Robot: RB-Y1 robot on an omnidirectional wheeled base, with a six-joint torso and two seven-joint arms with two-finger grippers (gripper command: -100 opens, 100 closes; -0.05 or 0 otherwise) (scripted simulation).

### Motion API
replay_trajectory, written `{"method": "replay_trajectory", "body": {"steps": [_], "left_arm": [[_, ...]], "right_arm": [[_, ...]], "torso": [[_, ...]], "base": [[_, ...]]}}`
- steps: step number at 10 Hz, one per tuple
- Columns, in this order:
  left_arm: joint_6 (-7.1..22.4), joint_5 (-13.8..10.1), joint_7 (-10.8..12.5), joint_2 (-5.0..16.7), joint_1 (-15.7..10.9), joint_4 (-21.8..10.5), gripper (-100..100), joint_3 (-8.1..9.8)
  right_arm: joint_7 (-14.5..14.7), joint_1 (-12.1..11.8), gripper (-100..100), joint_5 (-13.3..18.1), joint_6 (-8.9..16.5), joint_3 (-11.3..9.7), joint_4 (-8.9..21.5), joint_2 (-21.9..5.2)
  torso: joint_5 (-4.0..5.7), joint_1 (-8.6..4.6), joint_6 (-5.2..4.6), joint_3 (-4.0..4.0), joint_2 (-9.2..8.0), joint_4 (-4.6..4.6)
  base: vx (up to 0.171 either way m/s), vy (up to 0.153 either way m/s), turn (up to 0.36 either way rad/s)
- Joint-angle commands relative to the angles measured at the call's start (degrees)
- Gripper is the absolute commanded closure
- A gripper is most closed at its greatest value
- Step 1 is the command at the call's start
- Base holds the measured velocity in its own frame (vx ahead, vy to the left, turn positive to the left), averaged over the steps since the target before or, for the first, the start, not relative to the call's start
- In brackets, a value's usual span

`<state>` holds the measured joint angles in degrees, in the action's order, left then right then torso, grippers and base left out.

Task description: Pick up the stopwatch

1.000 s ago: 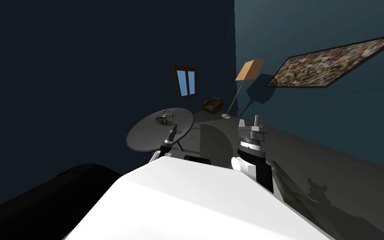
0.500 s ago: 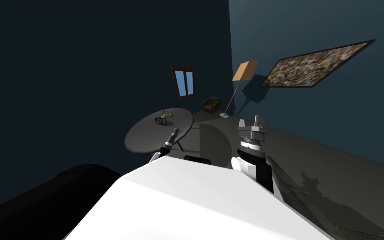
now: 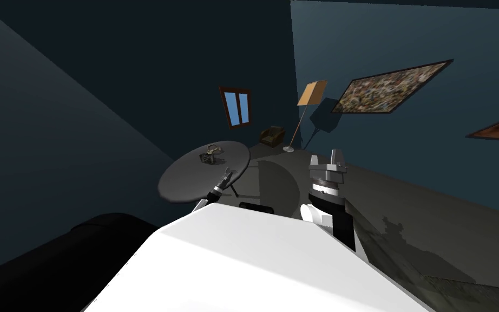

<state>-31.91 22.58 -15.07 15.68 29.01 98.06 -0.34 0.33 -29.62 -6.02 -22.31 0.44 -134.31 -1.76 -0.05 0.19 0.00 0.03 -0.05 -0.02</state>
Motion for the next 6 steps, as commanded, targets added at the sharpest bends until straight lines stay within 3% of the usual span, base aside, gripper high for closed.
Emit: {"method": "replay_trajectory", "body": {"steps": [1, 6], "left_arm": [[1.5, 1.5, -0.9, 2.0, -0.4, -2.9, -100, 0.18], [4.7, 5.2, -4.2, 8.0, -2.2, -12.2, -100, 0.66]], "right_arm": [[0.0, 0.0, 0, 0.0, 0.0, 0.0, 0.0, 0.0], [0.0, 0.0, 0, 0.0, 0.0, 0.0, 0.0, 0.0]], "torso": [[0.00, 0.00, 0.00, 0.00, 0.00, 0.00], [-0.01, 0.04, 0.01, -0.07, 0.13, 0.02]], "base": [[-0.019, 0.055, -0.126], [0.003, 0.052, -0.109]]}}
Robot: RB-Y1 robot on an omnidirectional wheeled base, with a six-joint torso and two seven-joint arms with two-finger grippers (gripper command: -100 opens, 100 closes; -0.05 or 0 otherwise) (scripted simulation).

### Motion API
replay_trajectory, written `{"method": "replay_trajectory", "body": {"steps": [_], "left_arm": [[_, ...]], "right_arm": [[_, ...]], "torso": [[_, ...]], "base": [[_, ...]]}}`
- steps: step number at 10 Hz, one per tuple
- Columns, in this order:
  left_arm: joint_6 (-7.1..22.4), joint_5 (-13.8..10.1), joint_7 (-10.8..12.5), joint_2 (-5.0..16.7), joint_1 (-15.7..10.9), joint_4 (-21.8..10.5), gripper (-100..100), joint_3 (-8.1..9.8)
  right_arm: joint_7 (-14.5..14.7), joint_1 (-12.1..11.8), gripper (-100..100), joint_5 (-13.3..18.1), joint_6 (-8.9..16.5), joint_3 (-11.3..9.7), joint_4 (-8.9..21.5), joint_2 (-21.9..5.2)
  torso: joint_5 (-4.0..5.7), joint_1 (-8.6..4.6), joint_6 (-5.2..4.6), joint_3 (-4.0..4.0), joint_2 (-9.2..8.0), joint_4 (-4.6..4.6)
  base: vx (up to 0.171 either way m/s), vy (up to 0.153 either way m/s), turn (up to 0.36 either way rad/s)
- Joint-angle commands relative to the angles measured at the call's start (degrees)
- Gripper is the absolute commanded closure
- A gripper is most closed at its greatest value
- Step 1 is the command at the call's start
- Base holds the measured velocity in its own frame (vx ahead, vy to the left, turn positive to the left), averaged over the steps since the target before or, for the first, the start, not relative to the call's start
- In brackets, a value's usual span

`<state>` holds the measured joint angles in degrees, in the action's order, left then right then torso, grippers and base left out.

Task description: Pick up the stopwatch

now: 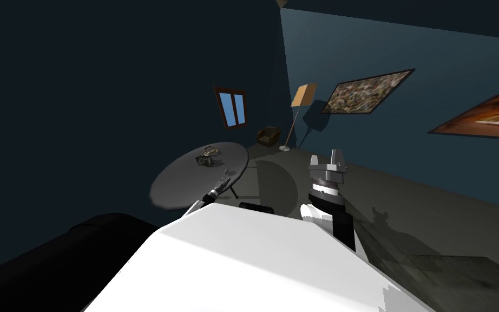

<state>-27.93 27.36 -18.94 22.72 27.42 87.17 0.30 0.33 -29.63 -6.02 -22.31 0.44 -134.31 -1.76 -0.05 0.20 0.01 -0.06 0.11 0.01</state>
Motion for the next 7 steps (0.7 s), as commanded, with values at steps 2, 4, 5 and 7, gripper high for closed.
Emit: {"method": "replay_trajectory", "body": {"steps": [2, 4, 5, 7], "left_arm": [[2.3, 1.4, -1.5, 3.4, -1.4, -4.5, -100, 0.06], [3.8, 2.1, -2.7, 5.8, -2.2, -7.2, -100, 0.01], [4.6, 2.3, -3.2, 6.9, -2.6, -8.4, -100, -0.04], [6.2, 2.7, -4.2, 9.1, -3.4, -10.5, -100, -0.20]], "right_arm": [[0.0, 0.0, 0, 0.0, 0.0, 0.0, 0.0, 0.0], [0.0, 0.0, 0, 0.0, 0.0, 0.0, 0.0, 0.0], [0.0, 0.0, 0, 0.0, 0.0, 0.0, 0.0, 0.0], [0.0, 0.0, 0, 0.0, 0.0, 0.0, 0.0, 0.0]], "torso": [[0.00, 0.00, 0.00, -0.01, 0.02, 0.00], [0.00, -0.01, 0.01, -0.04, 0.07, 0.01], [0.01, -0.05, 0.00, -0.05, 0.08, 0.02], [0.02, -0.06, 0.02, -0.06, 0.11, 0.02]], "base": [[0.020, 0.039, -0.091], [0.032, 0.033, -0.091], [0.034, 0.027, -0.075], [0.046, 0.021, -0.065]]}}
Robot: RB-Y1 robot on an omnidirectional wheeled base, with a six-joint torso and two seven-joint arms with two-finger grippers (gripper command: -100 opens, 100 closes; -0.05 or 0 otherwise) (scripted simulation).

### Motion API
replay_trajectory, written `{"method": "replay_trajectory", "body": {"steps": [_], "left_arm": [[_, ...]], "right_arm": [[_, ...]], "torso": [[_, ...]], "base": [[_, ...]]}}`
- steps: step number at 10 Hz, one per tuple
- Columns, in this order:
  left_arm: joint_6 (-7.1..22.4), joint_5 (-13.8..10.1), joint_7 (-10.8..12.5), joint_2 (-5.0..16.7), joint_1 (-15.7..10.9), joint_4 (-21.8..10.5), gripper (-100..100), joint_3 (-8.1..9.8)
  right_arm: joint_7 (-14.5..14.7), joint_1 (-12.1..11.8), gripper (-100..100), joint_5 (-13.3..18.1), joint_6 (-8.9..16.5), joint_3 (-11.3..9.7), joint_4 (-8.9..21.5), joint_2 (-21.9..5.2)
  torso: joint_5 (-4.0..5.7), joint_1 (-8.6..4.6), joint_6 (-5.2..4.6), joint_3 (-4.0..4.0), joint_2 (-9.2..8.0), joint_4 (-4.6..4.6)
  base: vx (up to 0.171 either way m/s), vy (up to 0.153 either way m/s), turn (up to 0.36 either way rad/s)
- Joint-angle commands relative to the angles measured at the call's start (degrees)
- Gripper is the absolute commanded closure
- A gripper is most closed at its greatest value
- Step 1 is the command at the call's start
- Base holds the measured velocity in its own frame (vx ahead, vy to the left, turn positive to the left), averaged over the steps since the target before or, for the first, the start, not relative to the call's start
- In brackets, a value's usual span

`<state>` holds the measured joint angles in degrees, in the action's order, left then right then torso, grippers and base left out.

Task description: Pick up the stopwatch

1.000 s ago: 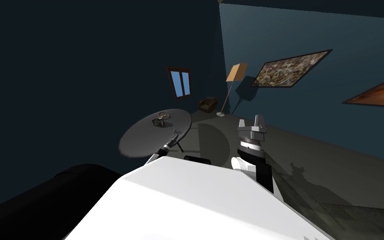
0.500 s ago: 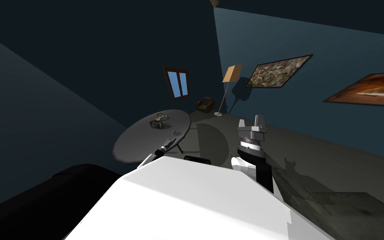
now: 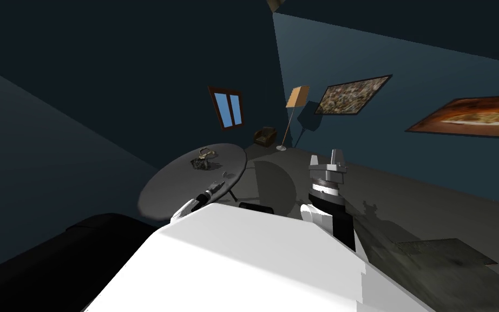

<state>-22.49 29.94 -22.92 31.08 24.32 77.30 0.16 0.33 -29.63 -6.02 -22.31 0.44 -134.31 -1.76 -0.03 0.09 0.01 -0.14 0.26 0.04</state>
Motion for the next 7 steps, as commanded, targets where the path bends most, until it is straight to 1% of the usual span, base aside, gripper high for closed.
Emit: {"method": "replay_trajectory", "body": {"steps": [1, 2, 4, 5, 6, 7], "left_arm": [[1.5, 0.2, -0.7, 1.8, -0.7, -1.5, -100, -0.17], [2.2, 0.2, -1.1, 2.7, -1.1, -2.3, -100, -0.29], [4.5, 0.1, -2.4, 5.5, -2.5, -4.3, -100, -0.85], [5.3, 0.0, -2.8, 6.2, -3.1, -4.7, -100, -1.14], [4.2, 0.0, -2.6, 5.6, -2.9, -5.0, -100, -0.74], [4.3, 0.0, -2.8, 5.6, -3.0, -5.2, 0, -0.75]], "right_arm": [[0.0, 0.0, 0, 0.0, 0.0, 0.0, 0.0, 0.0], [0.0, 0.0, 0, 0.0, 0.0, 0.0, 0.0, 0.0], [0.0, 0.0, 0, 0.0, 0.0, 0.0, 0.0, 0.0], [0.0, 0.0, 0, 0.0, 0.0, 0.0, 0.0, 0.0], [0.0, 0.0, 0, 0.0, 0.0, 0.0, 0.0, 0.0], [0.0, 0.0, 0, 0.0, 0.0, 0.0, 0.0, 0.0]], "torso": [[0.00, 0.00, 0.00, 0.00, 0.00, 0.00], [0.01, -0.03, 0.01, -0.01, 0.01, 0.01], [0.02, -0.07, 0.00, -0.08, 0.14, 0.03], [0.03, -0.13, 0.00, -0.10, 0.17, 0.04], [0.03, -0.16, 0.00, -0.13, 0.24, 0.05], [0.03, -0.14, 0.03, -0.06, 0.07, 0.03]], "base": [[0.054, 0.007, -0.081], [0.062, 0.003, -0.070], [0.093, -0.009, -0.097], [0.111, -0.023, -0.076], [0.054, -0.007, -0.013], [0.010, -0.001, 0.002]]}}
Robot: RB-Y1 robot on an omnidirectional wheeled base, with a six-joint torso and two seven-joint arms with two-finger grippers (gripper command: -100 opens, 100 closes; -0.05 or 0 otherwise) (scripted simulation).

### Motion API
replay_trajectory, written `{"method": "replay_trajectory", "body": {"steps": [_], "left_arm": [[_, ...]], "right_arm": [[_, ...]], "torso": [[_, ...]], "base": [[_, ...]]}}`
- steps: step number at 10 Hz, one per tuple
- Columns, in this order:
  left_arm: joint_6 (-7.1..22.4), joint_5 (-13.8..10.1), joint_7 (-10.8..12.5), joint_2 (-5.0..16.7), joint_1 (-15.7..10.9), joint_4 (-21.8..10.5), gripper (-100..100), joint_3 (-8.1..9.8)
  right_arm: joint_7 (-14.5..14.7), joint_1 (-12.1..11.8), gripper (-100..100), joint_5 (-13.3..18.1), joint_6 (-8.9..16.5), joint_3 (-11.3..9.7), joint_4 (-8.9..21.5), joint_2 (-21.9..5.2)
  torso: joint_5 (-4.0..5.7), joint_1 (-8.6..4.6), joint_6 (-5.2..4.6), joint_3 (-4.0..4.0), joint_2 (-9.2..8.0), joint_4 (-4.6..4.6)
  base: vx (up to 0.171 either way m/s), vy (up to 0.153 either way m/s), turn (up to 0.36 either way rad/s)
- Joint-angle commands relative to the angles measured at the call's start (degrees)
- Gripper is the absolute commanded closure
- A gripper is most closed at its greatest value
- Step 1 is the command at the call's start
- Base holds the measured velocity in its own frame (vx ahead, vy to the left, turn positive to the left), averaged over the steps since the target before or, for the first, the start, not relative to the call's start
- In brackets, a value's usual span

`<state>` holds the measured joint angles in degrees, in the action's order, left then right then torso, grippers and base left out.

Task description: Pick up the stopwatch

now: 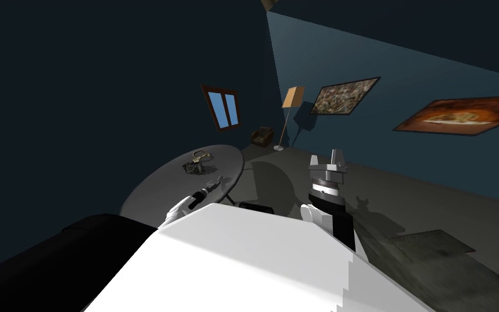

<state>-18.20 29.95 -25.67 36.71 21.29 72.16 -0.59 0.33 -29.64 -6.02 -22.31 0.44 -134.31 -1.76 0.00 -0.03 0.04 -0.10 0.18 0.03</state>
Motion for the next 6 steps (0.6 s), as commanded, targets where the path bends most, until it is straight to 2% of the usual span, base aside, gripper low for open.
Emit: {"method": "replay_trajectory", "body": {"steps": [1, 2, 3, 6], "left_arm": [[-2.9, 0.1, -0.8, 0.1, 0.8, -1.7, -100, 1.03], [-3.3, 0.1, -0.8, 0.1, 0.8, -1.7, -100, 1.03], [-5.2, 0.3, -1.7, 0.1, 1.5, -3.4, -100, 2.07], [-9.8, 0.4, -2.5, 0.2, 2.3, -5.2, -100, 3.10]], "right_arm": [[0.0, 0.0, 0, 0.0, 0.0, 0.0, 0.0, 0.0], [0.0, 0.0, 0, 0.0, 0.0, 0.0, 0.0, 0.0], [0.0, 0.0, 0, 0.0, 0.0, 0.0, 0.0, 0.0], [0.0, 0.0, 0, 0.0, 0.0, 0.0, 0.0, 0.0]], "torso": [[0.00, 0.00, 0.00, 0.00, 0.00, 0.00], [0.01, -0.05, 0.03, -0.09, 0.18, 0.03], [0.01, -0.06, 0.00, -0.15, 0.27, 0.06], [0.03, -0.14, 0.02, -0.20, 0.36, 0.07]], "base": [[0.097, -0.020, 0.106], [0.115, -0.022, 0.077], [0.121, -0.030, 0.139], [0.117, -0.040, 0.061]]}}
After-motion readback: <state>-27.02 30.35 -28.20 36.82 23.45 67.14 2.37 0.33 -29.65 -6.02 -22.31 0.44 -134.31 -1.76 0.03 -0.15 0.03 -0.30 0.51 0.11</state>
